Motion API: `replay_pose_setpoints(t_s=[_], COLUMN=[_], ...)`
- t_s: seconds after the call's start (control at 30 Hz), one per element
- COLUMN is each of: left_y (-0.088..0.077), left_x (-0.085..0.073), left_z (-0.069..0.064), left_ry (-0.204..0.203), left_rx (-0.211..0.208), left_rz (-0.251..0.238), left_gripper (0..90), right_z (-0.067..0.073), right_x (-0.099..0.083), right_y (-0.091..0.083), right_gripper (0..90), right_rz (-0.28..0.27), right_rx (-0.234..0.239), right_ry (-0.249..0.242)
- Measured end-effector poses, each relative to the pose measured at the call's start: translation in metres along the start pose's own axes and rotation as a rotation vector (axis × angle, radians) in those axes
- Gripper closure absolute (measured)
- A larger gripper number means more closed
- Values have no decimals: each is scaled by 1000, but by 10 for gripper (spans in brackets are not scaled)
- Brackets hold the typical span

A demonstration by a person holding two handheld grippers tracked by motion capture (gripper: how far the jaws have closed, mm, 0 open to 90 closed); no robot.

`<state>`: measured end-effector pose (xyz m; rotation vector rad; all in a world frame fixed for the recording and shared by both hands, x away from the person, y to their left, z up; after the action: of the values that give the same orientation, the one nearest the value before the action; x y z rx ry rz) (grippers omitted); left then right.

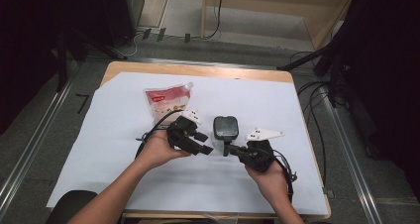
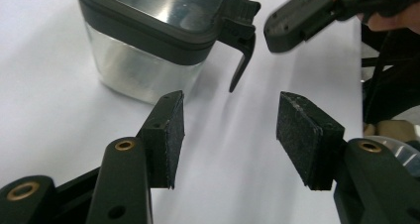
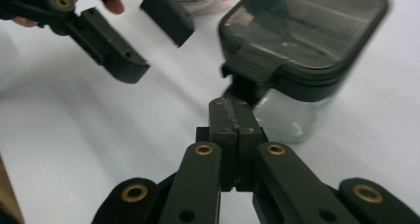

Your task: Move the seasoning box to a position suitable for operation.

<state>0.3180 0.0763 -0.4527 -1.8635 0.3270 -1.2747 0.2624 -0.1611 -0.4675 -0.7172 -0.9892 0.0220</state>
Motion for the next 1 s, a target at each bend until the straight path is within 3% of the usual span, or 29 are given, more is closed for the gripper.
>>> replay_pose_setpoints(t_s=[0.13, 0.2, 0.47, 0.7, 1.0], left_y=[-1, -1, -4, -6, -6], left_x=[0, -1, -2, -2, -2], left_z=[1, 2, 5, 7, 7], left_ry=[-10, -12, -16, -24, -20], left_rx=[5, 7, 15, 21, 27], left_rz=[-13, -8, -5, -10, -6], left_gripper=[438, 435, 428, 427, 426], right_z=[4, 4, 7, 6, -2], right_x=[-1, 0, -2, -2, -3], right_y=[9, 14, 31, 33, 24], right_gripper=[900, 900, 900, 900, 900], right_rz=[18, 19, 29, 34, 30], right_rx=[19, 12, 8, 13, -5], right_ry=[-2, -25, -15, -14, 29])
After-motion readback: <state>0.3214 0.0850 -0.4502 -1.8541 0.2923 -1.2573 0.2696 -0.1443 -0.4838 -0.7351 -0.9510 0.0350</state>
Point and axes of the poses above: each handheld gripper's, and its own axes: y roughly forward along the jaws, x roughly out of its top, z roughly to its left, the point moved 1 cm from there along y, roughly forward along the jaws, and after that the axes turned 11 degrees about x, right-handed, at the moved point
